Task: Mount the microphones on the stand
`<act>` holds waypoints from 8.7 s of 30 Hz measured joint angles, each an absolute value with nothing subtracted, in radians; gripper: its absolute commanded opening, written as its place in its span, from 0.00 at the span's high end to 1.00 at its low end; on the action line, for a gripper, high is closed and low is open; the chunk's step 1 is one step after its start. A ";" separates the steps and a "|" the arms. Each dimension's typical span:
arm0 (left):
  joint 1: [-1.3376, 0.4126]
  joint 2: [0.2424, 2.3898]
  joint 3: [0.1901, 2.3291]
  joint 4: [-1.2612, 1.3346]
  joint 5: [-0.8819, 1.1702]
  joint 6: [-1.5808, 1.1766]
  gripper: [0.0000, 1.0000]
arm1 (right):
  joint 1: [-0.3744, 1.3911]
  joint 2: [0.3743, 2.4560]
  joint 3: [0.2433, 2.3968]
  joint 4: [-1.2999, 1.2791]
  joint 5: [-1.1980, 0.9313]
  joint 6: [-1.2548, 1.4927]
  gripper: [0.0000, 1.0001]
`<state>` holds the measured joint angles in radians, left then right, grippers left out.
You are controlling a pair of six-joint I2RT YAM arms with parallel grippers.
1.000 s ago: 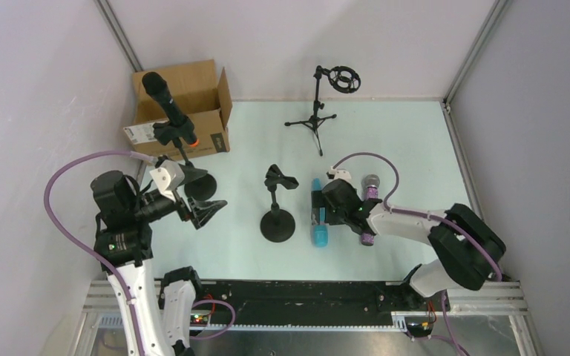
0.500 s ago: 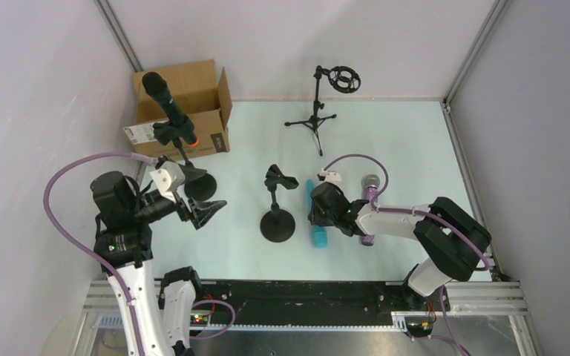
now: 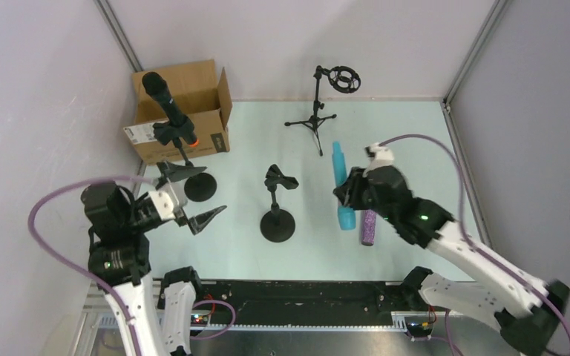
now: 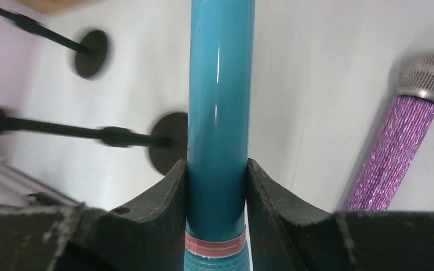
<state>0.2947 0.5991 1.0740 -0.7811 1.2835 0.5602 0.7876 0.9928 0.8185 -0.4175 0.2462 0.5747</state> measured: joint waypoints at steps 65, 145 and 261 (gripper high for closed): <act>0.210 0.465 1.061 -0.788 1.299 2.010 0.98 | 1.113 1.566 1.796 -0.546 -0.589 0.709 1.00; 0.053 0.496 1.069 -0.073 1.045 -0.507 1.00 | 1.086 1.614 1.849 0.289 -0.596 0.397 0.19; -0.358 1.029 0.950 -0.112 1.171 0.391 1.00 | 1.079 0.944 0.766 0.469 0.420 0.186 1.00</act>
